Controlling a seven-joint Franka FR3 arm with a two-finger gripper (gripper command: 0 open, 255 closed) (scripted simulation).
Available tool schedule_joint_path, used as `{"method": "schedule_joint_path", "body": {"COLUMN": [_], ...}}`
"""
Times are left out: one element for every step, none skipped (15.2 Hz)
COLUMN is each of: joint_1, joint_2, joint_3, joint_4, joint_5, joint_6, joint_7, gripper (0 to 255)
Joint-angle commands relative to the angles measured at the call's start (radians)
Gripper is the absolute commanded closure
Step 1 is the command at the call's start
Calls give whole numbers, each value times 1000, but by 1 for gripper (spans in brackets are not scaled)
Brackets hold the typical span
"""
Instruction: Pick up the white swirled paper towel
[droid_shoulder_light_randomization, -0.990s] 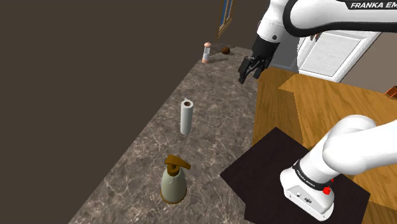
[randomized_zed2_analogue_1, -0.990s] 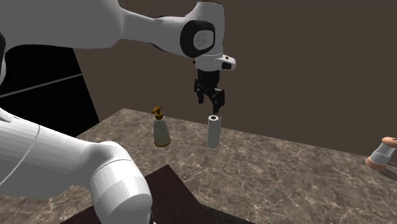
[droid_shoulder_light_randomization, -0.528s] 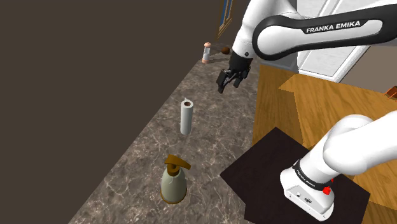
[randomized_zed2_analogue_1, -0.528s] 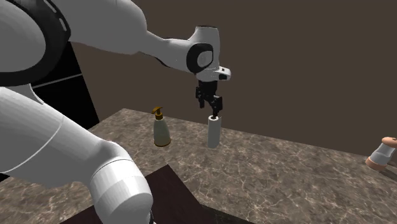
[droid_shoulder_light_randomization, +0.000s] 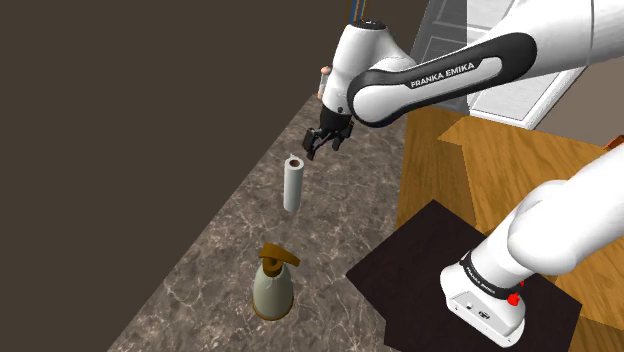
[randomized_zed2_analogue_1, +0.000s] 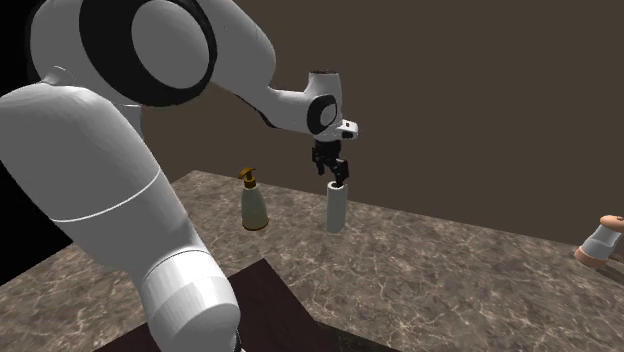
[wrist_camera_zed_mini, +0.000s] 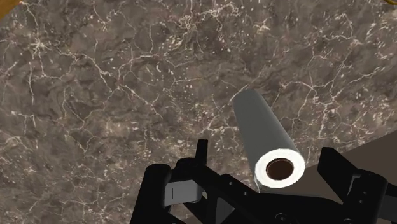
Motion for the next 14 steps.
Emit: {"method": "schedule_joint_path", "body": {"joint_1": [0, 1, 2, 5, 10, 14, 15, 16, 16, 17, 18, 19, 21, 21], "joint_2": [71, 110, 149, 189, 230, 242, 250, 259, 268, 277, 286, 295, 310, 310], "joint_3": [21, 30, 37, 43, 45, 44, 43, 42, 41, 39, 38, 36, 34, 33], "joint_4": [28, 47, 69, 91, 116, 123, 118, 114, 109, 105, 101, 98, 92, 92], "joint_5": [-39, -64, -92, -121, -151, -160, -166, -173, -179, -186, -193, -201, -213, -213], "joint_6": [49, 70, 89, 107, 122, 127, 139, 152, 164, 176, 189, 201, 220, 220], "joint_7": [45, 70, 97, 124, 152, 160, 165, 169, 175, 180, 185, 191, 200, 200], "gripper": [0, 0, 0, 0, 0, 0, 0, 0, 0, 0, 0, 0, 0, 0]}}
